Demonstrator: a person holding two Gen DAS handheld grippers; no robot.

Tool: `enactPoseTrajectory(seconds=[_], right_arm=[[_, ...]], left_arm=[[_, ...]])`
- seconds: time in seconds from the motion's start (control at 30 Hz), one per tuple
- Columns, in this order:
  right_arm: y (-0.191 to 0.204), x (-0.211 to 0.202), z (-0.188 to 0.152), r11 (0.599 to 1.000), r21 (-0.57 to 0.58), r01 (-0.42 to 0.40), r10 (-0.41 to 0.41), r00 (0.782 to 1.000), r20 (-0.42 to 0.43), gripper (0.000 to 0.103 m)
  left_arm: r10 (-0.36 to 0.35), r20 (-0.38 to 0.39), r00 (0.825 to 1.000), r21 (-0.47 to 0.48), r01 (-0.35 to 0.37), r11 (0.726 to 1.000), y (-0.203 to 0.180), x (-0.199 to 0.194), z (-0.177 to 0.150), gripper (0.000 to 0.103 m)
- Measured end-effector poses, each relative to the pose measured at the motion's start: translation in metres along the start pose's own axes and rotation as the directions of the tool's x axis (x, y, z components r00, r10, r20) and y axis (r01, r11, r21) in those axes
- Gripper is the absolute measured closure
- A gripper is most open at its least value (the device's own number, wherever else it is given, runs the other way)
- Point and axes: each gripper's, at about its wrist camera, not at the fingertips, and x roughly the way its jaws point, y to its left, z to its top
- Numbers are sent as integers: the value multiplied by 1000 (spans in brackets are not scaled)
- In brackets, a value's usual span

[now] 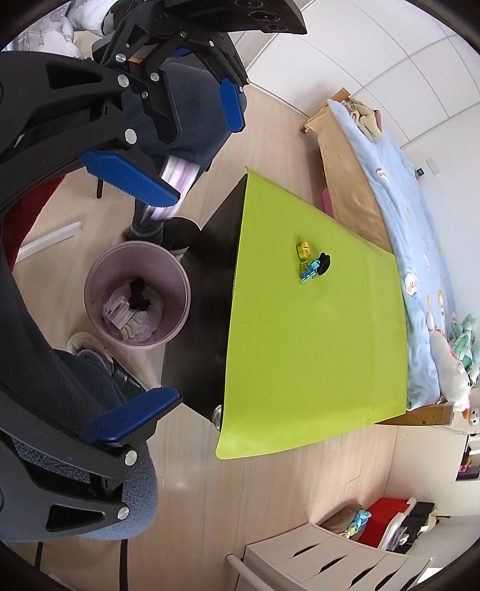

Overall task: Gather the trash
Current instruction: 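Open both grippers over the pink wastebasket to drop the gloves and card box, then reach to the table and grasp a blue binder clip with the right gripper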

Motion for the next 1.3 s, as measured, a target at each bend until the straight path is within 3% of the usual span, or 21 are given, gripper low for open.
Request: enactPoseTrajectory(seconds=[0.73,1.0,1.3], right_arm=[[13,19,12,998,-29,-56,55,998,-29,5],[26,42,57,993,-91,-77,74,996,-43,5],[50,100,116,973,-224,-62,42,995,-90,5]], left_arm=[[77,20,997,-137,-73,988,44,-10,2,8],[102,42,994,-187,-92,978,69,-17,9,8],[107,56,993,-211,-92,973,82,-17,19,8]])
